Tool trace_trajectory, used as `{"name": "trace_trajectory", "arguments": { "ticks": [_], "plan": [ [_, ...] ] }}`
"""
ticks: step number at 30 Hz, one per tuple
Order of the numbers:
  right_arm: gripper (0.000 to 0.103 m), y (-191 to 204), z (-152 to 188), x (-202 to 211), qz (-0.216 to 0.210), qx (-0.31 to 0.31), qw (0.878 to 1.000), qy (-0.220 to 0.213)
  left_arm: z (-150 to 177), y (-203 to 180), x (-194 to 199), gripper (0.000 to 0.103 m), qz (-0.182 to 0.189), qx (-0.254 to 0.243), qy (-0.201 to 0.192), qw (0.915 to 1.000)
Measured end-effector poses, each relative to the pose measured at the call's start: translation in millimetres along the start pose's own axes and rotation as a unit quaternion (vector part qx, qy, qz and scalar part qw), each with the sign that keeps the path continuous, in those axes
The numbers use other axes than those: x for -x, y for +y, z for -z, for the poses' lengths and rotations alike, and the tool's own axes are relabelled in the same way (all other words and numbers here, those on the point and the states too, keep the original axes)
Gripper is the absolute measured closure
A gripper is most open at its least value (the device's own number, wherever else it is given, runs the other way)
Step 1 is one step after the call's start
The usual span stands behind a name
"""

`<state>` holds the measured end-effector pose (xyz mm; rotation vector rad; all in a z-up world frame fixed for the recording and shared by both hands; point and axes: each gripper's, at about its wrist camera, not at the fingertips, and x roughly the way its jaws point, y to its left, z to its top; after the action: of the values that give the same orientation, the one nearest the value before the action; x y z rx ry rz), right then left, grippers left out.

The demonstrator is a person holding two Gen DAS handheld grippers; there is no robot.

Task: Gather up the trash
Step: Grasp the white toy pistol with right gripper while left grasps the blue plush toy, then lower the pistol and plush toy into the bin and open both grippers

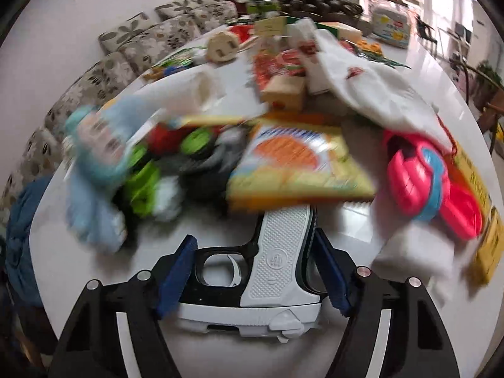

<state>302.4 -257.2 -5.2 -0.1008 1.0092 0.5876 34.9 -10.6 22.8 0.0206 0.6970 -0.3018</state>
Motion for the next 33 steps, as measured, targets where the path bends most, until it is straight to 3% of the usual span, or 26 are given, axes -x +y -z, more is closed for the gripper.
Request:
{"name": "trace_trajectory", "arguments": {
  "ticks": [5, 9, 11, 12, 13, 15, 20, 23, 27, 30, 33],
  "plan": [
    [0.032, 2, 43, 22, -0.051, -0.043, 0.997, -0.036, -70, 11, -49, 0.015, -0.058, -0.006, -0.037, 0.9976],
    [0.032, 1, 70, 50, -0.071, -0.071, 0.993, -0.065, -125, 8, -103, 0.015, -0.066, -0.002, -0.018, 0.9977],
    [0.032, -2, 77, 58, -0.076, -0.084, 0.991, -0.077, -144, 5, -138, 0.015, -0.100, -0.008, 0.006, 0.9950],
    [0.032, -3, 80, 61, -0.073, -0.086, 0.990, -0.082, -147, 5, -149, 0.022, -0.110, -0.009, 0.016, 0.9938],
    [0.032, -4, 81, 62, -0.071, -0.086, 0.990, -0.085, -150, 8, -162, 0.059, -0.110, -0.005, 0.032, 0.9934],
    [0.032, -5, 85, 67, -0.072, -0.090, 0.989, -0.095, -150, 14, -170, 0.068, -0.091, 0.006, 0.050, 0.9946],
    [0.033, 4, 92, 79, -0.077, -0.085, 0.986, -0.121, -144, 22, -109, 0.077, -0.059, 0.006, -0.011, 0.9982],
    [0.033, 18, 93, 96, -0.095, -0.079, 0.981, -0.146, -137, 18, -32, 0.077, -0.030, -0.002, -0.083, 0.9961],
    [0.034, 42, 96, 126, -0.115, -0.069, 0.976, -0.172, -108, 0, 54, 0.076, -0.008, -0.041, -0.144, 0.9887],
    [0.034, 68, 109, 149, -0.127, -0.056, 0.973, -0.182, -70, -17, 101, 0.075, 0.008, -0.070, -0.153, 0.9856],
    [0.034, 93, 134, 161, -0.135, -0.046, 0.974, -0.177, -17, -29, 117, 0.075, 0.007, -0.086, -0.125, 0.9884]
  ]
}}
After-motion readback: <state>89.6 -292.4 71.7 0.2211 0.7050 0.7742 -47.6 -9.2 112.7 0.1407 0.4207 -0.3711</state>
